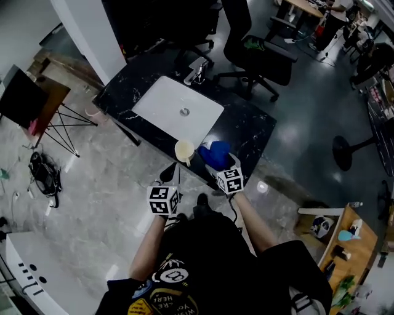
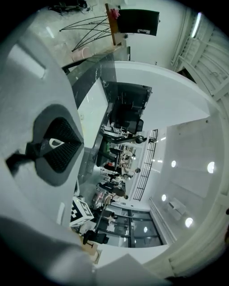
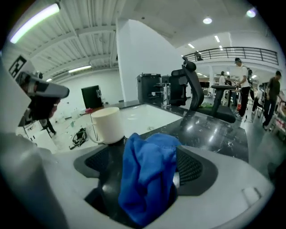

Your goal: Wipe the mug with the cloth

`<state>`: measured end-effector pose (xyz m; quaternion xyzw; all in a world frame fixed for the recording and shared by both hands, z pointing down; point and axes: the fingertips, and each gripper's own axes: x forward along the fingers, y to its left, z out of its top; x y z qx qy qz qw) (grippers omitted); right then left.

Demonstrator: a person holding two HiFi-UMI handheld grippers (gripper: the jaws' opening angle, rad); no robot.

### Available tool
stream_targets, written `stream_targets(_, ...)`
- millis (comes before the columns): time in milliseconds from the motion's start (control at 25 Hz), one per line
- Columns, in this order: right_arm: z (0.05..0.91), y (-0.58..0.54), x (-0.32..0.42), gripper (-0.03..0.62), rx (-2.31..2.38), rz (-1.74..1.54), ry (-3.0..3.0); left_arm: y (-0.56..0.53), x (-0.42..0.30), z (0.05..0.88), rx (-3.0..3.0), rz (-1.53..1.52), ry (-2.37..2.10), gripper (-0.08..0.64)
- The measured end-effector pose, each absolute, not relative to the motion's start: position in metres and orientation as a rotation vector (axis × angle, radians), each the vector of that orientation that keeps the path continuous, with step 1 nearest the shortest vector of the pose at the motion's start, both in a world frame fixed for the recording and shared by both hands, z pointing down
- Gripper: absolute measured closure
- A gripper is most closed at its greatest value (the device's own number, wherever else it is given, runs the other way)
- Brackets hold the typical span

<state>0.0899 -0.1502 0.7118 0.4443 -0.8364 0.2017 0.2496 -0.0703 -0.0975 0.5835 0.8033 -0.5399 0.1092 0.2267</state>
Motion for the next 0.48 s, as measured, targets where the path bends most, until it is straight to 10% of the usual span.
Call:
stream_targets(320,0.749,-0.173,0.076,0.149,1.064,0.396,-2.179,-0.131,-0.094,0.602,2.095,0.311,-1.573,0.555)
stream_targets(440,0.745,-0.158,0.062,0.446,0.972,0.315,-2.196,-0.138,-0.101,0.619,2.065,0.335,-1.557,0.557)
stream_targets(480,0.744,-0.155,0.055,0.454,0.933,0.322,-2.213,-0.143,-0.104,0.626,2.051,0.345,-1.552,0.555)
